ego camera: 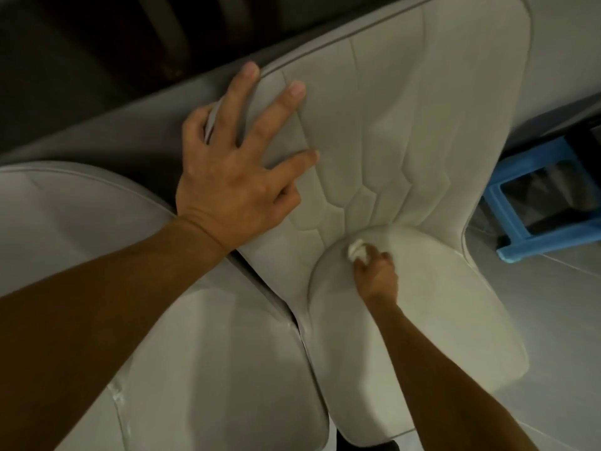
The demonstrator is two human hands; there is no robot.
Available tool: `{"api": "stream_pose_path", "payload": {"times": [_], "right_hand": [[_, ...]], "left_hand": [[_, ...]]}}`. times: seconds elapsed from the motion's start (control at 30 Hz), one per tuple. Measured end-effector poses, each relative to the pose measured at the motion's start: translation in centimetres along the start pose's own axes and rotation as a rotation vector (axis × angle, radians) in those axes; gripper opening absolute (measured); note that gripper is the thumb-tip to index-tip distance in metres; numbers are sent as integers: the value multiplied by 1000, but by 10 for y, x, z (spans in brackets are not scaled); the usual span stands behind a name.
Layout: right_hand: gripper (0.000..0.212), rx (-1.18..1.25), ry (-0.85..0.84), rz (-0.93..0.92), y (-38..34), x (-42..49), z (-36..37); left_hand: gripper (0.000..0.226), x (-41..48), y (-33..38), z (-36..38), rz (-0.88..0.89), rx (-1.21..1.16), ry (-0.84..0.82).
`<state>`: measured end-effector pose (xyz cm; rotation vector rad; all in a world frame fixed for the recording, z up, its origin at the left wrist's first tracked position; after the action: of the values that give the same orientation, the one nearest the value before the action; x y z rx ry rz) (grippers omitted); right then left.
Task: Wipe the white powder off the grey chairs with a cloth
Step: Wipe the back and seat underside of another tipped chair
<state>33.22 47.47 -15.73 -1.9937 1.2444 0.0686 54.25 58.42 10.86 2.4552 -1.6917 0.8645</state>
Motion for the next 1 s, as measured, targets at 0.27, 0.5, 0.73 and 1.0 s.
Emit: {"api": "stream_pose_path", "payload": {"times": [0.27, 0.5, 0.73, 1.0], "right_hand": [[41, -135, -153, -188, -8, 14, 49], [38, -133, -233, -159, -11, -21, 33], [45, 86, 97, 267, 15, 69, -25], [41, -190, -545, -147, -19, -53, 67]], "left_hand": [[20, 5, -2, 3, 41, 11, 71], [25, 5, -2, 1, 21, 25, 55], [21, 5, -2, 3, 20, 36, 71], [22, 7, 1, -1, 4, 40, 54]]}}
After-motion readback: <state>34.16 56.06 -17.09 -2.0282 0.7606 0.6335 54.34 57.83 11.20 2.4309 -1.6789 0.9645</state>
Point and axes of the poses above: each hand's wrist, its own x-axis towards the middle knuckle, its own z-axis out of the palm, y = z × x, the point moved 2 cm from there along x, towards the middle knuckle, and after that the axes turned 3 degrees about -z, right-handed, at the moved point
